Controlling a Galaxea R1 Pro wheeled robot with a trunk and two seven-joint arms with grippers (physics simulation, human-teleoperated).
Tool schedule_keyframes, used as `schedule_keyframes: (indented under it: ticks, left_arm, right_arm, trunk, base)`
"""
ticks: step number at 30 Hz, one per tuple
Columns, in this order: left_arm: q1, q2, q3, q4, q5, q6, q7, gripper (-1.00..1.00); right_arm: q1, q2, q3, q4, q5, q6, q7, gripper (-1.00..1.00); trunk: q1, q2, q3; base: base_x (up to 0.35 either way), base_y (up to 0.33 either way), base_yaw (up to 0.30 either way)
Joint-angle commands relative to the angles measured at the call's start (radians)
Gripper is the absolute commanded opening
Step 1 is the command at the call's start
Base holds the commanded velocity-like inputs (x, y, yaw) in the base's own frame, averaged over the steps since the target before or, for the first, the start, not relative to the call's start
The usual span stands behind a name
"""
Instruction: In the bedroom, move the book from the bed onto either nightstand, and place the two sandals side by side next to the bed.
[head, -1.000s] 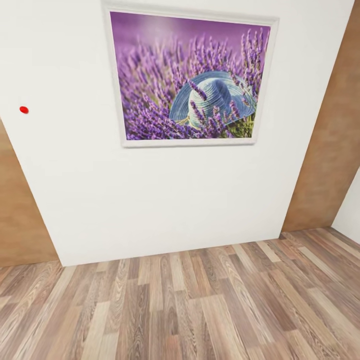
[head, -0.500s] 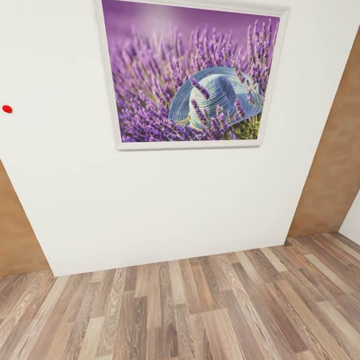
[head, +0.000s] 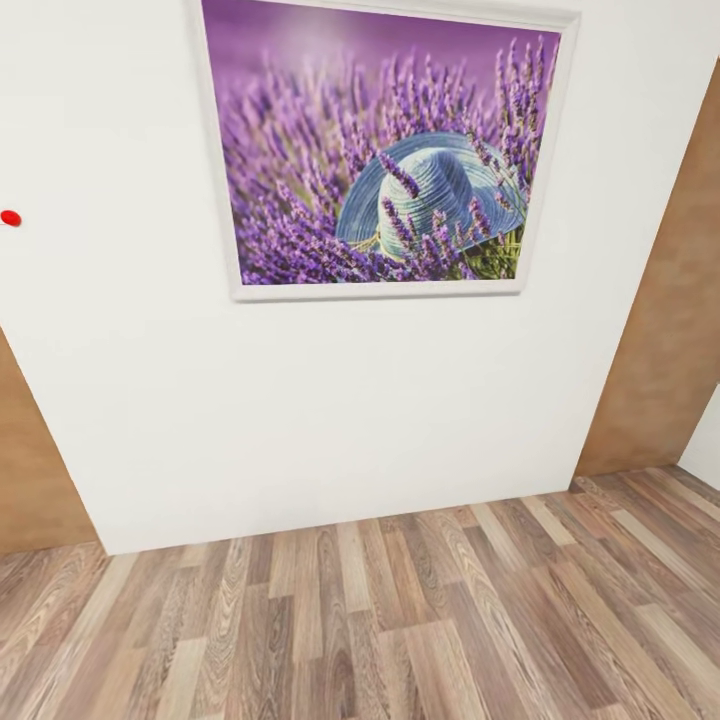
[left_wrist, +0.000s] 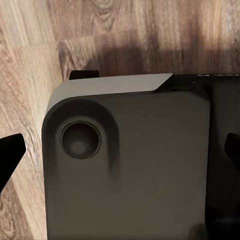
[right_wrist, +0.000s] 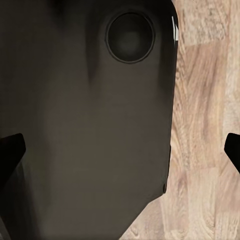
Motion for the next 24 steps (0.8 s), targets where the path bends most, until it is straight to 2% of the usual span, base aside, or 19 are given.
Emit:
schedule_keyframes:
  ticks: [1,24]
  left_arm:
    - [0.0,0.0,0.0,-0.001,0.0,-0.002,0.0,1.0]
    - [0.0,0.0,0.0,-0.001,0.0,-0.002,0.0,1.0]
  right_arm:
    - [-0.001,0.0,-0.001,0.001,-0.001,-0.001,0.002,1.0]
    - [-0.001,0.0,-0.001,0.001,0.0,-0.001,0.002,1.0]
  trunk:
    - [0.0,0.0,-0.001]
    - [0.0,0.0,-0.001]
  base:
    - [0.001,0.0,-0.081]
    - [0.016,0.008,-0.185]
